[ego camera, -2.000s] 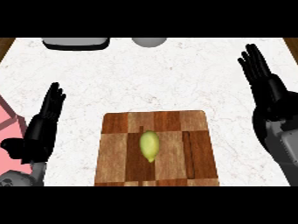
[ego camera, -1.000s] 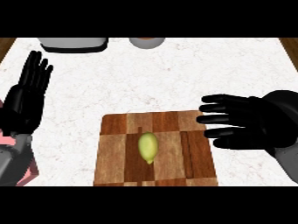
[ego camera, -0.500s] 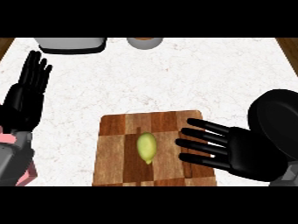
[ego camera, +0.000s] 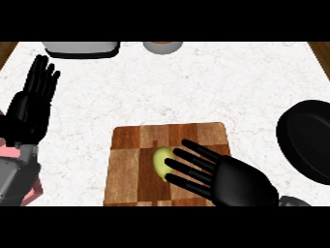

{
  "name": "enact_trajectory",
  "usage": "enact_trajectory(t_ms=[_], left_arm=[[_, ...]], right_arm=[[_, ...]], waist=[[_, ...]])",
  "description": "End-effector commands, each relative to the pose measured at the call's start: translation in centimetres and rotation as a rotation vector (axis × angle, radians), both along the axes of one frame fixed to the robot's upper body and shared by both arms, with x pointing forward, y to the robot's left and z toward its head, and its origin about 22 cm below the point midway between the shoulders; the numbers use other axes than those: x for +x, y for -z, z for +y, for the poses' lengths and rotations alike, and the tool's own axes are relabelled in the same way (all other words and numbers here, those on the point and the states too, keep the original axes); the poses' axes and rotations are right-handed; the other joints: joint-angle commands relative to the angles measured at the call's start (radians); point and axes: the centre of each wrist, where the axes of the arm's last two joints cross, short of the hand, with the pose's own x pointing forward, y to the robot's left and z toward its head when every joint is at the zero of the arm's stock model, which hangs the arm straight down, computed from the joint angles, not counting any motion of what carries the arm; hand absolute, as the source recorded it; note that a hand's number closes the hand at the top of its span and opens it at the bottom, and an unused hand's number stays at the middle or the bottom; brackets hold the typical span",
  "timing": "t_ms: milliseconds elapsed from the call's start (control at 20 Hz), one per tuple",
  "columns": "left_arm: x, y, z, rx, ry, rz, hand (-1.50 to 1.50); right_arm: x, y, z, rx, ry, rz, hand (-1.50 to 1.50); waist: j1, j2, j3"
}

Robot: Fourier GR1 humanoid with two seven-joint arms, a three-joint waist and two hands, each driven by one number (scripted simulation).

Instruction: Pick the lemon from the cutting board and place it in the pot

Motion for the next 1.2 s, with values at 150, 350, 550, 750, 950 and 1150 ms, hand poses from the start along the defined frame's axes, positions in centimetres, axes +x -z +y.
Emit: enact_trajectory(t_ms=[150, 350, 550, 750, 950, 1150], left_arm=[[0.6, -0.2, 0.2, -0.014, 0.001, -0.006, 0.00], [-0.2, -0.7, -0.2, -0.010, 0.007, 0.012, 0.00], [-0.2, 0.7, -2.0, 0.006, 0.008, -0.010, 0.00], [-1.8, -0.5, -0.5, 0.004, -0.011, -0.006, 0.00], [-0.1, 0.3, -0.9, -0.011, 0.014, 0.002, 0.00], [-0.1, 0.9, -0.9, -0.004, 0.015, 0.007, 0.00]], right_arm=[[0.3, 4.0, 3.1, -0.071, 0.044, 0.046, -1.50], [0.1, 4.7, 3.9, -0.060, 0.028, 0.015, -1.50], [1.4, 6.5, 5.0, -0.047, -0.035, 0.009, -1.50], [2.2, 5.0, 3.9, -0.047, -0.015, -0.009, -1.50], [-0.4, 6.4, 6.6, -0.065, 0.079, -0.050, -1.50], [1.2, 6.9, 6.5, -0.056, 0.099, -0.036, -1.50]], waist=[[0.004, 0.002, 0.001], [0.005, 0.001, 0.001], [0.006, 0.002, 0.001], [0.007, 0.001, 0.001], [0.000, 0.001, 0.000], [0.002, 0.002, 0.001]])
